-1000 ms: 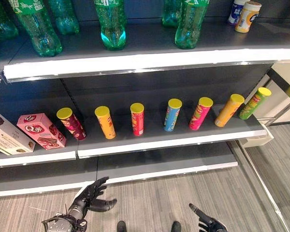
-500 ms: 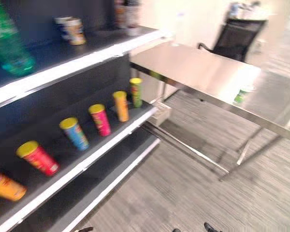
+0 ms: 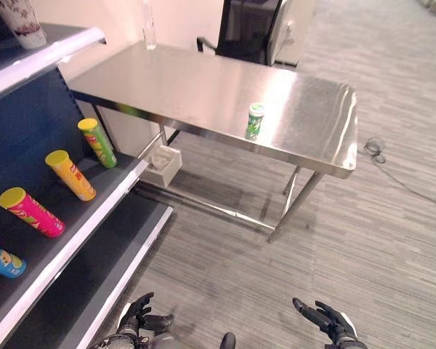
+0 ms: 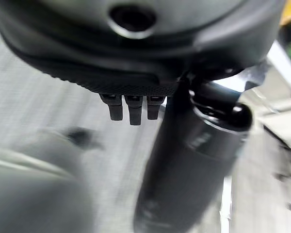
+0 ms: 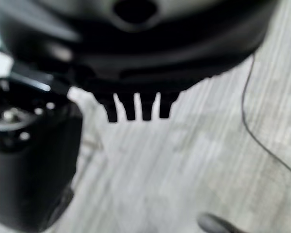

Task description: Put the goods on the table back onto the shelves and tidy them up.

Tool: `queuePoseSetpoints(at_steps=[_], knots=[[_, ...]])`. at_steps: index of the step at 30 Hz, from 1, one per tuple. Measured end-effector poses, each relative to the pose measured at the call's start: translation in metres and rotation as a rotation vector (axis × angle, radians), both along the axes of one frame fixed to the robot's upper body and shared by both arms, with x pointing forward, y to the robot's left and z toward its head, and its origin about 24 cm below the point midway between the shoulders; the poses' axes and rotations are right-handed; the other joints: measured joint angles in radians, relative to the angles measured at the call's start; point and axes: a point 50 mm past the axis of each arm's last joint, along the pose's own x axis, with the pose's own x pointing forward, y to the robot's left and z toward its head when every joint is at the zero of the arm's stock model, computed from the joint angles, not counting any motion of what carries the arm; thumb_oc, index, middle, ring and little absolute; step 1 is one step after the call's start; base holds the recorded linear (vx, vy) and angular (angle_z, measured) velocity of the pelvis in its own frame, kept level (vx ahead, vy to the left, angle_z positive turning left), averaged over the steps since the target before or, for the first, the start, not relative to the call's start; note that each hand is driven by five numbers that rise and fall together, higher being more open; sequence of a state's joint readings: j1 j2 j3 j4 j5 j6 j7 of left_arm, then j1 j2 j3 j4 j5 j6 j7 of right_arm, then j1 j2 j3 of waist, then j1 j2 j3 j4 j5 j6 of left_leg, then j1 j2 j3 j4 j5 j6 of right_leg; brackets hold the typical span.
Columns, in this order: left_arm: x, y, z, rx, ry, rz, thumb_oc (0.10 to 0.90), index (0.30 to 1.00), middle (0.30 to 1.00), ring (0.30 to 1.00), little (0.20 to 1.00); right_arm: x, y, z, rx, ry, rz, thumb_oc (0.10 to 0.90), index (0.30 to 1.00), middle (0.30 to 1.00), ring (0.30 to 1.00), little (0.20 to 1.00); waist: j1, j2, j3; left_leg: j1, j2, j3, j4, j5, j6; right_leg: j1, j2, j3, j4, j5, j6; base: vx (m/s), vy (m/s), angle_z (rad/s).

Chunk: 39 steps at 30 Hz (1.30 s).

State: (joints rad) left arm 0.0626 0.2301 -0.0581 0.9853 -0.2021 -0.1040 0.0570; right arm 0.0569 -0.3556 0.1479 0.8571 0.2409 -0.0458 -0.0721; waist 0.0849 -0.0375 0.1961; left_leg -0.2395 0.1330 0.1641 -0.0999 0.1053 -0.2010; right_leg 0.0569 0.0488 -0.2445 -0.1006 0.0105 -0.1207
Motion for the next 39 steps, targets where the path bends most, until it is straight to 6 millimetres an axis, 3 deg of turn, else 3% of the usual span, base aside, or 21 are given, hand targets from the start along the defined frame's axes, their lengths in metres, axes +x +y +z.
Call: queuePoseSetpoints(at_steps=[1,4,6,7,10,11,12,14,17,19,20,21,22,23,24,26,28,29,33,38,39], knots=[[0.008,-0.005,0.001,-0.022,-0.026,0.031,0.800,0.900,0.900,0.900,0.900,0.001,0.002,0.000,0.004,0.001,0.009,0.800,0.900,0.900,0.900,0.900,0.019,0.045,0.021,-0.044,0.008,0.023,0.006,0.045,0.005,0.044,0.034,-0.018,0.000,-0.004,-0.003,0.26,0.046,-0.10],[0.000,0.004,0.000,-0.001,-0.001,0.045,0.800,0.900,0.900,0.900,0.900,0.001,0.009,-0.002,0.008,0.007,0.038,0.800,0.900,0.900,0.900,0.900,0.027,0.050,0.018,-0.051,0.003,0.154,0.007,0.056,0.009,0.108,0.037,-0.027,0.000,-0.071,0.012,0.33,0.051,0.12],[-0.010,0.010,-0.002,0.011,0.026,0.068,0.800,0.900,0.900,0.900,0.900,-0.003,0.010,-0.005,-0.006,0.031,0.058,0.800,0.900,0.900,0.900,0.900,0.050,0.039,0.012,-0.014,0.006,0.185,0.012,0.060,0.023,0.148,0.033,0.007,0.001,-0.104,0.046,0.31,0.083,-0.24],[-0.022,0.014,-0.005,0.016,0.058,0.094,0.800,0.900,0.900,0.900,0.900,-0.006,0.009,-0.009,-0.010,0.057,0.056,0.800,0.900,0.900,0.900,0.900,0.050,0.033,0.005,0.027,-0.005,0.185,0.005,0.086,0.073,0.178,0.025,0.013,0.008,-0.116,0.076,0.31,0.091,-0.28],[-0.043,0.033,-0.006,0.066,0.136,0.135,0.800,0.900,0.900,0.900,0.900,-0.021,0.022,-0.025,0.022,0.154,0.022,0.800,0.900,0.900,0.900,0.900,0.059,-0.074,-0.024,0.063,-0.072,0.215,0.009,0.135,0.261,0.205,-0.053,0.011,0.014,-0.152,0.151,0.33,0.092,-0.23],[-0.043,0.040,-0.005,0.081,0.146,0.147,0.800,0.900,0.900,0.900,0.900,-0.028,0.029,-0.031,0.046,0.184,0.004,0.800,0.900,0.900,0.900,0.900,0.059,-0.108,-0.022,0.082,-0.089,0.220,0.010,0.119,0.281,0.208,-0.074,-0.001,0.035,-0.142,0.175,0.39,0.152,-0.20],[-0.033,0.045,-0.002,0.099,0.141,0.135,0.800,0.900,0.900,0.900,0.900,-0.040,0.038,-0.039,0.080,0.246,-0.034,0.800,0.900,0.900,0.900,0.900,0.065,-0.127,-0.027,0.135,-0.101,0.230,0.010,0.084,0.286,0.220,-0.097,-0.006,0.095,-0.112,0.231,0.39,0.205,-0.12],[-0.020,0.047,0.002,0.105,0.103,0.121,0.800,0.900,0.900,0.900,0.900,-0.049,0.039,-0.043,0.087,0.285,-0.051,0.800,0.900,0.900,0.900,0.900,0.061,-0.128,-0.027,0.169,-0.106,0.234,0.010,0.051,0.291,0.218,-0.111,-0.032,0.146,-0.098,0.277,0.18,0.159,-0.16],[-0.003,0.044,0.007,0.118,0.068,0.065,0.800,0.900,0.900,0.900,0.900,-0.055,0.029,-0.043,0.088,0.294,-0.133,0.800,0.900,0.900,0.900,0.900,0.030,-0.094,-0.027,0.213,-0.104,0.227,0.011,0.019,0.300,0.092,-0.174,-0.076,0.503,-0.138,0.348,0.07,0.206,0.11],[0.015,0.043,0.012,0.136,0.037,0.018,0.800,0.900,0.900,0.900,0.900,-0.063,0.017,-0.042,0.088,0.297,-0.224,0.800,0.900,0.900,0.900,0.900,-0.026,-0.069,-0.012,0.236,-0.116,0.205,0.021,-0.026,0.319,-0.150,-0.291,-0.046,0.982,0.094,0.393,0.14,0.009,0.35],[0.021,0.042,0.014,0.142,0.026,-0.004,0.800,0.900,0.900,0.900,0.900,-0.064,0.015,-0.041,0.080,0.301,-0.235,0.800,0.900,0.900,0.900,0.900,-0.039,-0.060,-0.010,0.250,-0.119,0.193,0.013,-0.037,0.316,-0.212,-0.338,-0.060,1.035,0.049,0.379,0.15,-0.132,0.25],[0.024,0.041,0.015,0.150,0.026,-0.017,0.800,0.900,0.900,0.900,0.900,-0.069,0.012,-0.042,0.072,0.323,-0.244,0.800,0.900,0.900,0.900,0.900,-0.045,-0.042,-0.001,0.264,-0.121,0.190,0.010,-0.045,0.311,-0.260,-0.397,-0.084,0.960,-0.037,0.372,0.14,-0.176,0.19],[0.027,0.040,0.016,0.152,0.019,-0.020,0.800,0.900,0.900,0.900,0.900,-0.073,0.011,-0.043,0.071,0.338,-0.251,0.800,0.900,0.900,0.900,0.900,-0.055,-0.032,-0.002,0.266,-0.120,0.177,0.010,-0.040,0.298,-0.261,-0.422,-0.115,0.827,-0.062,0.361,0.04,-0.194,0.47],[0.035,0.038,0.018,0.159,0.003,-0.047,0.800,0.900,0.900,0.900,0.900,-0.091,0.011,-0.046,0.068,0.393,-0.269,0.800,0.900,0.900,0.900,0.900,-0.066,-0.024,-0.006,0.265,-0.123,0.146,0.010,-0.041,0.287,-0.246,-0.428,-0.129,0.495,-0.058,0.356,0.03,-0.148,0.69],[0.036,0.039,0.019,0.180,0.001,-0.063,0.800,0.900,0.900,0.900,0.900,-0.093,0.012,-0.046,0.067,0.398,-0.273,0.800,0.900,0.900,0.900,0.900,-0.073,-0.033,-0.014,0.261,-0.123,0.135,0.010,-0.039,0.286,-0.230,-0.414,-0.117,0.338,-0.046,0.358,0.02,-0.107,0.73],[0.031,0.043,0.019,0.205,0.013,-0.083,0.800,0.900,0.900,0.900,0.900,-0.100,0.014,-0.048,0.070,0.418,-0.280,0.800,0.900,0.900,0.900,0.900,-0.072,-0.050,-0.024,0.277,-0.127,0.123,0.011,-0.050,0.268,-0.245,-0.365,-0.059,0.289,0.008,0.363,0.12,-0.074,0.34],[0.015,0.050,0.017,0.217,0.039,-0.072,0.800,0.900,0.900,0.900,0.900,-0.117,0.022,-0.051,0.086,0.464,-0.286,0.800,0.900,0.900,0.900,0.900,-0.058,-0.097,-0.058,0.291,-0.151,0.118,0.012,-0.070,0.241,-0.209,-0.316,-0.065,0.259,0.054,0.314,0.11,-0.109,0.07],[0.004,0.045,0.011,0.200,0.073,-0.063,0.800,0.900,0.900,0.900,0.900,-0.121,0.018,-0.051,0.077,0.482,-0.297,0.800,0.900,0.900,0.900,0.900,-0.052,-0.093,-0.077,0.297,-0.137,0.113,0.020,-0.083,0.221,-0.169,-0.287,-0.083,0.188,0.070,0.238,0.12,-0.117,0.06],[-0.019,0.030,-0.003,0.140,0.145,-0.061,0.800,0.900,0.900,0.900,0.900,-0.135,-0.002,-0.046,0.071,0.477,-0.463,0.800,0.900,0.900,0.900,0.900,-0.055,-0.062,-0.105,0.299,-0.087,0.100,0.033,-0.098,0.181,-0.078,-0.207,-0.098,0.012,0.131,0.217,0.09,-0.036,0.03],[-0.028,0.033,-0.006,0.127,0.172,-0.033,0.800,0.900,0.900,0.900,0.900,-0.163,-0.084,-0.012,-0.007,0.376,-0.894,0.800,0.900,0.900,0.900,0.900,-0.108,-0.046,-0.116,0.314,-0.055,0.108,0.039,-0.112,0.156,-0.067,-0.167,-0.076,0.008,0.125,0.219,0.10,-0.005,-0.13],[-0.031,0.036,-0.005,0.131,0.174,-0.005,0.800,0.900,0.900,0.900,0.900,-0.171,-0.128,0.017,-0.108,0.248,-1.092,0.800,0.900,0.900,0.900,0.900,-0.123,-0.037,-0.122,0.324,-0.057,0.126,0.023,-0.113,0.155,-0.065,-0.171,-0.062,0.008,0.123,0.222,0.04,0.009,-0.23]])
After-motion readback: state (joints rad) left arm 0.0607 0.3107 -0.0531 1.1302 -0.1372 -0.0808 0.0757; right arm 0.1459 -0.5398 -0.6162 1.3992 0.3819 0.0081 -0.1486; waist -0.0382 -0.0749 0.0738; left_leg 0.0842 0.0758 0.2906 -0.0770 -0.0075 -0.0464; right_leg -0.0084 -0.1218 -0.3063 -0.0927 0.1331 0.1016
